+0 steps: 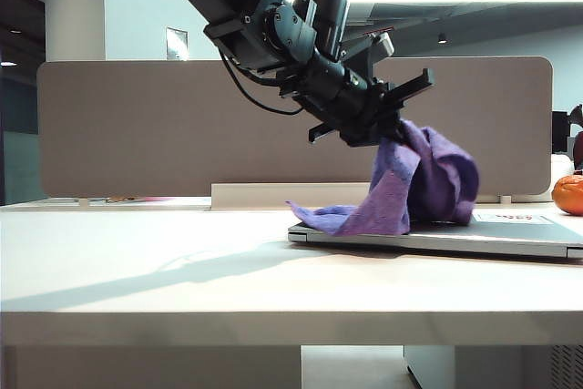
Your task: Pick up the purple rag and put it over the laptop.
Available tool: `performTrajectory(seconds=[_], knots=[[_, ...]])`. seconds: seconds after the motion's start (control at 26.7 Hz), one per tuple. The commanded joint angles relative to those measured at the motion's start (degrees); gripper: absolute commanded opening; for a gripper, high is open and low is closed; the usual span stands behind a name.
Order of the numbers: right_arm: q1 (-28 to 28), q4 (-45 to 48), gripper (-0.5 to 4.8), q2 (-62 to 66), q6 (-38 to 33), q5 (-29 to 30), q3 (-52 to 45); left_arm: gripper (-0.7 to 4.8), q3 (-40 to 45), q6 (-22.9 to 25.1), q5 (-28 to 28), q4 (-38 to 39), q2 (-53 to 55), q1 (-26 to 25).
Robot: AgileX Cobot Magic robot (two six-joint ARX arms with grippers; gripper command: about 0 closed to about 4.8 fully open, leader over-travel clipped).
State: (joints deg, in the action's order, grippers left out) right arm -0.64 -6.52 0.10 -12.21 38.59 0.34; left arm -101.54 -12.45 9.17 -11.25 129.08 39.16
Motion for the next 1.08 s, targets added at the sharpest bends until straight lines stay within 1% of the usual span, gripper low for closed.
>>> performTrajectory(seconds=[0.04, 0.07, 0.11, 0.15, 0.19, 0.34, 0.41, 0.49, 0.67, 0.79, 0.82, 0.86, 0.94, 1.08], knots=[[0.00, 0.59, -0.08, -0.11, -0.02, -0.13, -0.33, 0.52, -0.28, 0.20, 0.28, 0.07, -0.33, -0.09], [0.00, 0.59, -0.08, -0.11, -0.02, -0.20, -0.33, 0.96, -0.28, 0.22, 0.26, -0.09, -0.33, -0.09], [0.00, 0.59, -0.08, -0.11, -0.02, -0.37, -0.33, 1.57, -0.28, 0.22, 0.26, -0.44, -0.33, -0.15], [0.00, 0.59, -0.08, -0.11, -0.02, -0.42, -0.33, 1.98, -0.28, 0.22, 0.24, -0.68, -0.33, -0.24], [0.00, 0.57, -0.08, -0.11, -0.02, -0.52, -0.33, 2.24, -0.28, 0.22, 0.20, -0.81, -0.33, -0.31], [0.00, 0.57, -0.08, -0.11, -0.02, -0.52, -0.33, 2.64, -0.28, 0.31, 0.07, -1.81, -0.33, -0.50], [0.00, 0.57, -0.08, -0.11, -0.02, -0.52, -0.33, 3.34, -0.28, 0.24, 0.02, -2.80, -0.35, -0.59], [0.00, 0.57, -0.08, -0.11, -0.02, -0.52, -0.33, 4.39, -0.31, 0.20, 0.04, -4.85, -0.37, -0.72], [0.00, 0.55, -0.08, -0.11, -0.02, -0.55, -0.33, 4.50, -0.52, 0.00, 0.57, -5.62, -0.39, -0.72], [0.00, 0.57, -0.08, -0.11, -0.02, -0.55, -0.33, 4.58, -0.55, -0.02, 0.11, -7.76, -0.39, -1.03], [0.00, 0.57, -0.08, -0.11, -0.02, -0.52, -0.33, 4.58, -0.55, 0.00, -2.27, -6.64, -0.39, -1.05], [0.00, 0.55, -0.08, -0.11, -0.02, -0.55, -0.33, 4.58, -0.55, 0.00, -3.06, -5.16, -0.39, -1.07], [0.00, 0.55, -0.08, -0.11, -0.02, -0.55, -0.33, 4.58, -0.52, 0.02, -2.93, -1.90, -0.37, -1.11], [0.00, 0.55, -0.08, -0.11, -0.02, -0.55, -0.33, 4.58, -0.52, 0.09, -2.91, 8.55, -0.35, -1.07]])
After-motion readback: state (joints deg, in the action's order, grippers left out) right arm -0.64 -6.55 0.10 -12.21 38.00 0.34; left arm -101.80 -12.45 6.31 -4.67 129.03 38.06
